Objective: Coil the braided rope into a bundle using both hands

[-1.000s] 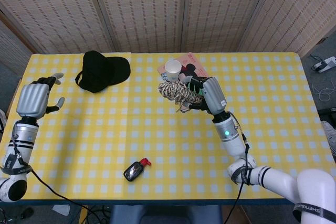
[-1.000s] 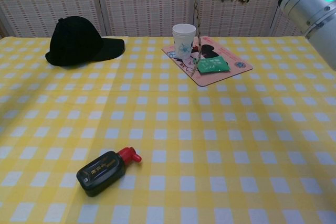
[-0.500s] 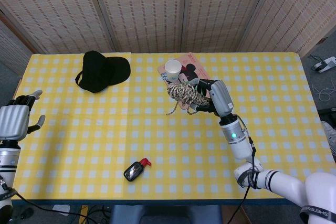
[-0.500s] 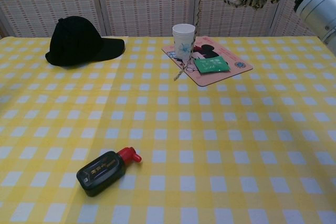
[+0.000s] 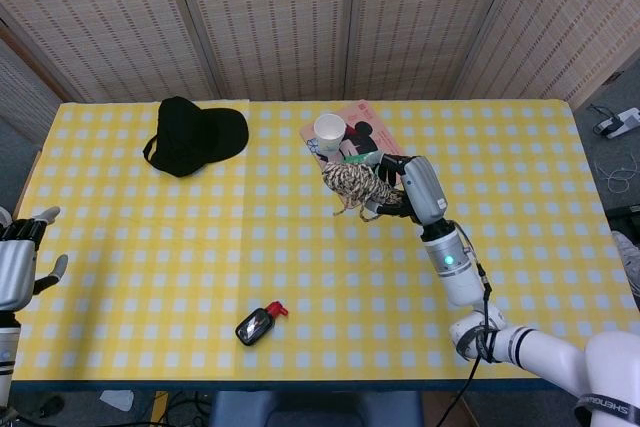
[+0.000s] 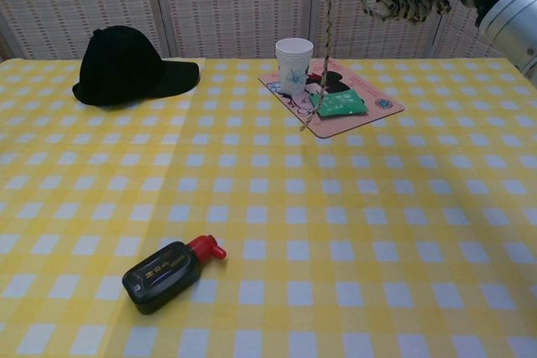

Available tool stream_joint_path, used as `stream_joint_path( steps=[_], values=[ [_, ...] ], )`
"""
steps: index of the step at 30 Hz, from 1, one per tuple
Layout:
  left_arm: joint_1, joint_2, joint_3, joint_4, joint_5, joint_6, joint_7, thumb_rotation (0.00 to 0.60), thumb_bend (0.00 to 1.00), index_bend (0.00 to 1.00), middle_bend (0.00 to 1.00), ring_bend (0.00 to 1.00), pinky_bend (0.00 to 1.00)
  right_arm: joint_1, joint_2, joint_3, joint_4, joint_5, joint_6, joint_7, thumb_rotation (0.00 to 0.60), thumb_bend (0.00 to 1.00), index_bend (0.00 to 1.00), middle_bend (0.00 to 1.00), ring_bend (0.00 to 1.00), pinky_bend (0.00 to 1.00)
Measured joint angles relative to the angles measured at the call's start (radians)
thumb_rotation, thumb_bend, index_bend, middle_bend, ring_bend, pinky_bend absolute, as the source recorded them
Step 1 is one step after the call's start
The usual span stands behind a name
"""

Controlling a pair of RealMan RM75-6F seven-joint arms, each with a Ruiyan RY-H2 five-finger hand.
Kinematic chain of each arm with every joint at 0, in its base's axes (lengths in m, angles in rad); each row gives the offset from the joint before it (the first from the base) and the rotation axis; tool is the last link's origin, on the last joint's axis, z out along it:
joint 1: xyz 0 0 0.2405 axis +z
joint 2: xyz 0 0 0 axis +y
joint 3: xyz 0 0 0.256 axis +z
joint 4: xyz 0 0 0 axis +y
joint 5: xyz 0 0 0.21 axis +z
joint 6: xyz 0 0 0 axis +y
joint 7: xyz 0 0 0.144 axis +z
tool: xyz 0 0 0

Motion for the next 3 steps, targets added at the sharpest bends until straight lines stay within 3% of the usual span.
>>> stream_joint_path(
  steps=[3],
  values=[
    [0.018, -0.003, 0.001, -0.009, 0.009, 0.007, 0.004, 0.600, 0.34, 0.22, 0.29, 0.26, 0.30, -0.002, 0.002, -0.001, -0.003, -0.004, 0.000, -0.005, 0.600, 0.37, 0.87, 0.68, 0.63, 0.69]
  ],
)
